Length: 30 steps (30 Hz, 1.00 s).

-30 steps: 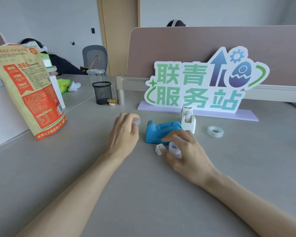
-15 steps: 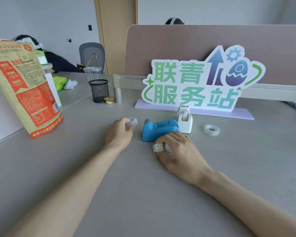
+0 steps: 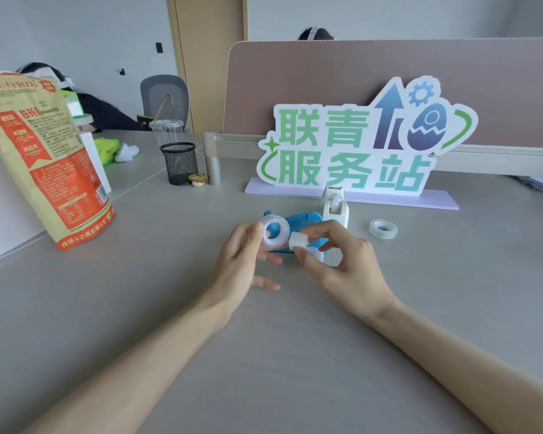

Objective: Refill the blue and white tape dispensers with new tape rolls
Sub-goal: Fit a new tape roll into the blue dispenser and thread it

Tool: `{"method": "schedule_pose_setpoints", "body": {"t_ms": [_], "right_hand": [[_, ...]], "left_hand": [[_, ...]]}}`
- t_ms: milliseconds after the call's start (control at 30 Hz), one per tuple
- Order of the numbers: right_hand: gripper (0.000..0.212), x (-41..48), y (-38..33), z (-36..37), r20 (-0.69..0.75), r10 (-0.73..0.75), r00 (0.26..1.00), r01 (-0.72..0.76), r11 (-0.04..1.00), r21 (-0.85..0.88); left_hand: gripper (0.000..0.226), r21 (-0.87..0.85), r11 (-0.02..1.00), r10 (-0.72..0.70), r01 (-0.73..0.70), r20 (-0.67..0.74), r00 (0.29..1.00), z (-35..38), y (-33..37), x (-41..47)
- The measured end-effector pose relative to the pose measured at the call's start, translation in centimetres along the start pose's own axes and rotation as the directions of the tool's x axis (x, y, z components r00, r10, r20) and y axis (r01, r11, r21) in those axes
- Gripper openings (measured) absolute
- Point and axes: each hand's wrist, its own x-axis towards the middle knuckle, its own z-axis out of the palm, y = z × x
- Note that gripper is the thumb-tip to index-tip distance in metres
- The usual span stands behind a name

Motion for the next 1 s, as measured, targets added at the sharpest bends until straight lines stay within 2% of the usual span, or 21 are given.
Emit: {"method": "schedule_pose_setpoints", "body": {"t_ms": [100,233,333,733,1000], "right_hand": [[0.030,0.1,-0.3,-0.1,-0.001,0.007,1.000,-0.007,1.000,0.015],[0.014,0.2,0.1,0.0,0.005,-0.066,0.998,0.066,0.998,0.001],[0.016,0.3,0.6,0.1,-0.001,-0.096,0.995,0.096,0.995,-0.015],[0.015,0.4,1.1,0.3,-0.015,-0.015,1.000,0.015,0.999,-0.031],[0.006,0.4,0.6,0.1,0.012,0.074,0.997,-0.075,0.994,0.079]], "left_hand": [[0.022,0.056,0.998,-0.033,0.032,0.020,0.999,-0.1,-0.1,0.0],[0.020,0.167,0.986,0.010,-0.028,0.109,0.994,-0.2,-0.2,-0.2],[0.017,0.206,0.977,0.022,-0.055,0.158,0.987,-0.2,-0.2,-0.3],[0.015,0.264,0.959,0.055,-0.107,0.197,0.979,0.0,0.1,-0.7],[0.016,0.225,0.969,0.055,-0.098,0.191,0.980,0.0,0.1,-0.6]]}}
